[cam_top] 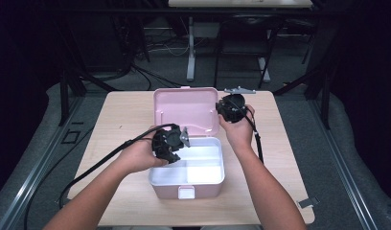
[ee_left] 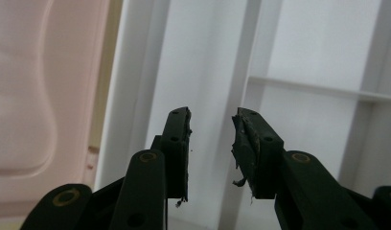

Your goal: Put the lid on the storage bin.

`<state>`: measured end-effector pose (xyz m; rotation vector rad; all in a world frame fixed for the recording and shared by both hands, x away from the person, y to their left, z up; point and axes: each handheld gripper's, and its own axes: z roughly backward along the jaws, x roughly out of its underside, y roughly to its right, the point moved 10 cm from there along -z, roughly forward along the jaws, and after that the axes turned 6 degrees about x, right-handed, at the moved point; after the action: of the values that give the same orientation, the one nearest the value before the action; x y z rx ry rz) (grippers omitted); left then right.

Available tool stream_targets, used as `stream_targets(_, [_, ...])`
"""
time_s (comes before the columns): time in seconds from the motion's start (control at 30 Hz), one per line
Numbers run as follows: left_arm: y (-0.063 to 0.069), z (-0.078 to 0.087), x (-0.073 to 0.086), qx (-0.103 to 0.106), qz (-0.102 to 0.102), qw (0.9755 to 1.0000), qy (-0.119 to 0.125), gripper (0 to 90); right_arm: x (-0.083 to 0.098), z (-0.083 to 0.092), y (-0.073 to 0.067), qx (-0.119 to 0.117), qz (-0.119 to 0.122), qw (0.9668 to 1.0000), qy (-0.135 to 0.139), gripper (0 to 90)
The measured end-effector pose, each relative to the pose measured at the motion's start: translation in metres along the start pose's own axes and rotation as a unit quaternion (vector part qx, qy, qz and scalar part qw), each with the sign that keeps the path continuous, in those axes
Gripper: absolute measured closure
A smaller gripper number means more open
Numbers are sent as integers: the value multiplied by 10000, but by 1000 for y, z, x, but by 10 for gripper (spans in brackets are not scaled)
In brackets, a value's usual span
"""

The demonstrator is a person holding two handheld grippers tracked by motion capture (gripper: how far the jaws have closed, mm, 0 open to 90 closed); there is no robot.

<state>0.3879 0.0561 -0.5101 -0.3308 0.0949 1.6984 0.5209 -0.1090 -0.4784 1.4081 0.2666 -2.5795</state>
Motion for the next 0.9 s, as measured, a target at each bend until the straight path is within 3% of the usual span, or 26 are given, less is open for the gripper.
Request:
stream_targets(0.17, [-6, 3, 9, -57, 274, 9995, 178, 662, -2, 5, -1, -24, -8, 10000, 79, 865])
stream_targets(0.3, [-12, 5, 18, -86, 631, 9974, 348, 684, -2, 9, -2, -33, 13, 9999, 120, 866])
stream_targets(0.47, [-26, 13, 27, -247, 1164, 9905, 683, 690, -3, 11, -2, -38, 16, 9999, 146, 867])
stream_targets(0.57, [-36, 21, 32, -382, 1489, 9836, 941, 690, -3, 12, -2, -44, 19, 9998, 185, 867])
stream_targets(0.6, [-39, 23, 32, -421, 1663, 9791, 1093, 690, -3, 12, -2, -50, 32, 9998, 190, 867])
stream_targets(0.67, [-44, 26, 35, -531, 1822, 9741, 1226, 690, -3, 13, -3, -53, 38, 9998, 171, 867])
stream_targets(0.83, [-57, 35, 38, -749, 2352, 9526, 1777, 689, -3, 15, -3, -45, 48, 9998, 188, 868])
stream_targets(0.9, [-63, 37, 42, -881, 2492, 9463, 1859, 689, -4, 16, -3, -69, 41, 9998, 206, 868])
